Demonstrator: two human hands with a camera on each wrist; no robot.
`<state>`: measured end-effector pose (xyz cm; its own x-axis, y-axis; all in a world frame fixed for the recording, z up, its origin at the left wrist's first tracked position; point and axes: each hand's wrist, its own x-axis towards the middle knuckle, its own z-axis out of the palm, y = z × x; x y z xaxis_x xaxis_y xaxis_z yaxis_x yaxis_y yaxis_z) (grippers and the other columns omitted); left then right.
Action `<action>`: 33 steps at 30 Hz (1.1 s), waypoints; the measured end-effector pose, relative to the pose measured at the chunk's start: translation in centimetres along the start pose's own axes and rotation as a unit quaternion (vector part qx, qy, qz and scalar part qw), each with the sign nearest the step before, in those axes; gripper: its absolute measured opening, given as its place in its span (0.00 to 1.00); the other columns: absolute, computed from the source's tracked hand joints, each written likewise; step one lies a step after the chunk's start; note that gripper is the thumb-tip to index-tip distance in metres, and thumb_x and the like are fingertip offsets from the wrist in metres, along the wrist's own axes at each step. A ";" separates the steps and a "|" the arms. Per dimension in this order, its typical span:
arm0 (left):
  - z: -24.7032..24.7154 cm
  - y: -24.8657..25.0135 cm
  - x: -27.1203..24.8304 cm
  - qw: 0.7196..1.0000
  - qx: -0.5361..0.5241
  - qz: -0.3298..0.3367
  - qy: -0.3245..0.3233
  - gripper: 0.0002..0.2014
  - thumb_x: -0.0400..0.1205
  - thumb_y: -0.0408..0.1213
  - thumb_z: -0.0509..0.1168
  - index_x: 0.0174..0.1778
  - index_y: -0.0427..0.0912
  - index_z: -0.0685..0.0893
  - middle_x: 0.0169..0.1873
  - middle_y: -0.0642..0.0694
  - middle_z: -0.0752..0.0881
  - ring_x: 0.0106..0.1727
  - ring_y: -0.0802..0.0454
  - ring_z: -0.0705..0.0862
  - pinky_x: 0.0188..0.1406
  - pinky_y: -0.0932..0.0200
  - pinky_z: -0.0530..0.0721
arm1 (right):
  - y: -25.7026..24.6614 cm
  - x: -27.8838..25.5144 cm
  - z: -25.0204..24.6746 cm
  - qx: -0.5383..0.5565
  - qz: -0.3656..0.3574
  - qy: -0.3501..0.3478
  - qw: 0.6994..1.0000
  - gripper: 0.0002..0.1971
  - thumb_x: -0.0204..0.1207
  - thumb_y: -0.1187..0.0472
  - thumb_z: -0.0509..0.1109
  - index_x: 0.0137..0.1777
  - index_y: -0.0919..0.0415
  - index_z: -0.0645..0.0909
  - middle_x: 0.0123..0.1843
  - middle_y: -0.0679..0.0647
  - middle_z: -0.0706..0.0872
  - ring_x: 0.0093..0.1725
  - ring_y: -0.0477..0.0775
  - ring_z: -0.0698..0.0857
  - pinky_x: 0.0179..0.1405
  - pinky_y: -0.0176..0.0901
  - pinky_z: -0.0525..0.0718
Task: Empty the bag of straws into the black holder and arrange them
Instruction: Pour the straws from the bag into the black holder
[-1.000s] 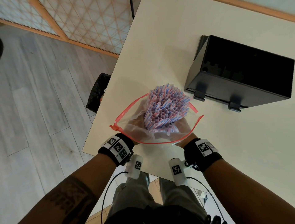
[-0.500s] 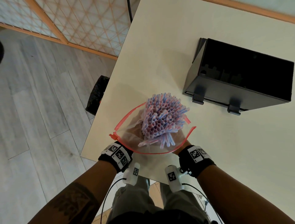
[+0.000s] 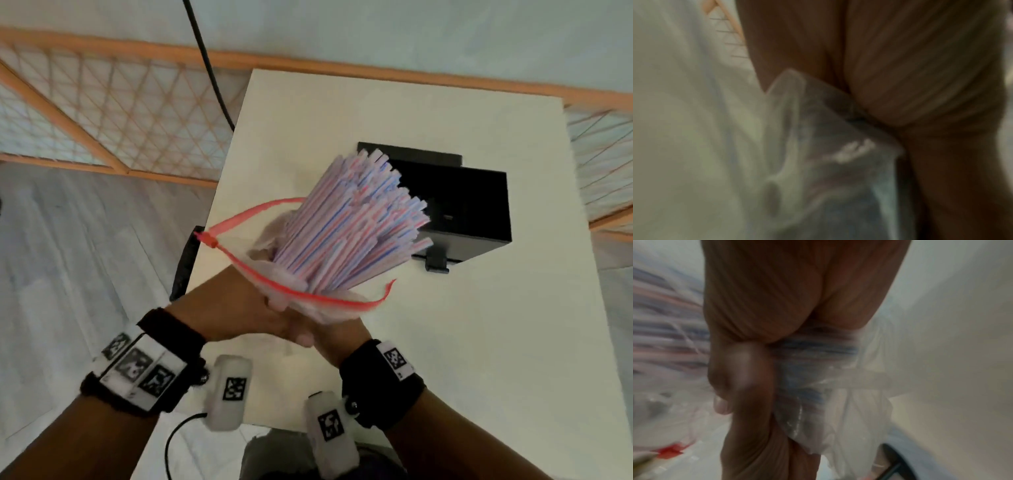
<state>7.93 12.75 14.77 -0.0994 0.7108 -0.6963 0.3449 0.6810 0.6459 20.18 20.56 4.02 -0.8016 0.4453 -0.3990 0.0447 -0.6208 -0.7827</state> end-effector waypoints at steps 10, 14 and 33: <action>-4.8 13.0 4.0 0.961 0.152 0.199 0.115 0.20 0.87 0.61 0.44 0.73 0.76 0.71 0.59 0.79 0.83 0.63 0.81 0.80 0.57 0.84 0.74 | -9.0 2.1 2.1 0.311 -0.166 0.017 0.936 0.27 0.65 0.50 0.84 0.64 0.55 0.86 0.61 0.58 0.87 0.62 0.56 0.86 0.70 0.60 0.78; -5.4 16.2 6.5 0.952 0.266 0.080 0.128 0.35 0.84 0.70 0.35 0.50 0.55 0.85 0.42 0.51 0.90 0.47 0.56 0.89 0.56 0.53 0.83 | -10.4 3.2 1.4 0.400 -0.137 0.008 0.906 0.39 0.69 0.50 0.82 0.77 0.65 0.74 0.74 0.69 0.78 0.72 0.66 0.77 0.80 0.67 0.67; -3.9 21.9 17.3 0.907 0.398 -0.131 0.030 0.34 0.89 0.63 0.42 0.76 0.45 0.79 0.75 0.41 0.80 0.68 0.44 0.80 0.74 0.52 0.71 | -11.7 5.7 -3.8 0.574 -0.066 0.018 0.816 0.24 0.84 0.47 0.60 0.48 0.61 0.94 0.53 0.61 0.93 0.51 0.58 0.93 0.61 0.56 0.84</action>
<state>10.14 40.61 18.09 -0.3188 0.5670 -0.7595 0.8644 0.5026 0.0124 17.37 32.79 9.12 -0.7358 0.5627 -0.3768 -0.6446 -0.7525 0.1352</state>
